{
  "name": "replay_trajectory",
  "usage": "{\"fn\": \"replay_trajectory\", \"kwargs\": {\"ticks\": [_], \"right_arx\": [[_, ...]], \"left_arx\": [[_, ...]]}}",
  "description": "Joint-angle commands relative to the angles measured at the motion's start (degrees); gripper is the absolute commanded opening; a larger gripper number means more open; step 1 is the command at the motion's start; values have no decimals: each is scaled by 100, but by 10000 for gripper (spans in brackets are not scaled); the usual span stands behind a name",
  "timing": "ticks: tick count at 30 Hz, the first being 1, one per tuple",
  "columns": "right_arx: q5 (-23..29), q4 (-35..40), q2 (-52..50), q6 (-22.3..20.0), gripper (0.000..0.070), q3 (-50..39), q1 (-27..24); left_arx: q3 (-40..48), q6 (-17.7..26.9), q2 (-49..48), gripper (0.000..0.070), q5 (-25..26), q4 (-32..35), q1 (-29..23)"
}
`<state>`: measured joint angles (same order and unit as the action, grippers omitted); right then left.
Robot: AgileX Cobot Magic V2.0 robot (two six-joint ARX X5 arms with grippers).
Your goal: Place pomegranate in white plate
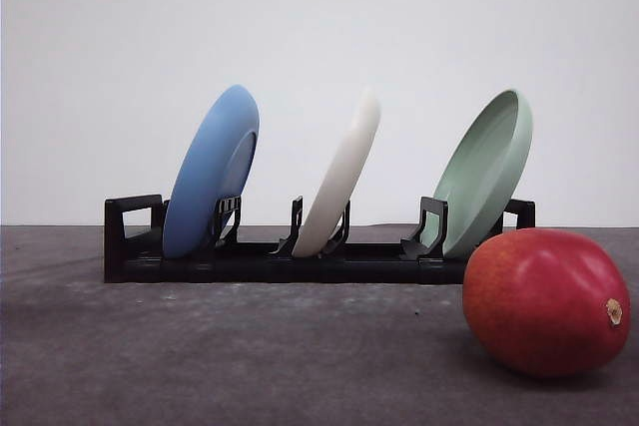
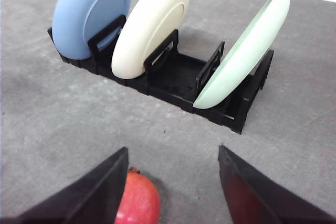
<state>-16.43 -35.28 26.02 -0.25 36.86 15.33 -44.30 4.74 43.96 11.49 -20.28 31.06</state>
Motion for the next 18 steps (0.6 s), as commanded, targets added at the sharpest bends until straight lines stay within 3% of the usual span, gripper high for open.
{"fn": "replay_trajectory", "kwargs": {"ticks": [1, 8, 15, 18], "right_arx": [[-12, 61, 7, -34, 345, 98, 24], [-15, 54, 7, -13, 345, 98, 24], [-12, 54, 7, 28, 345, 98, 24], [-12, 53, 7, 28, 345, 98, 24]], "left_arx": [[-100, 109, 140, 363, 20, 262, 140], [-100, 231, 909, 366, -139, 1433, 658], [-100, 226, 2078, 368, -851, 2683, 1164], [-108, 201, 2605, 404, -1168, 3254, 1315]]}}
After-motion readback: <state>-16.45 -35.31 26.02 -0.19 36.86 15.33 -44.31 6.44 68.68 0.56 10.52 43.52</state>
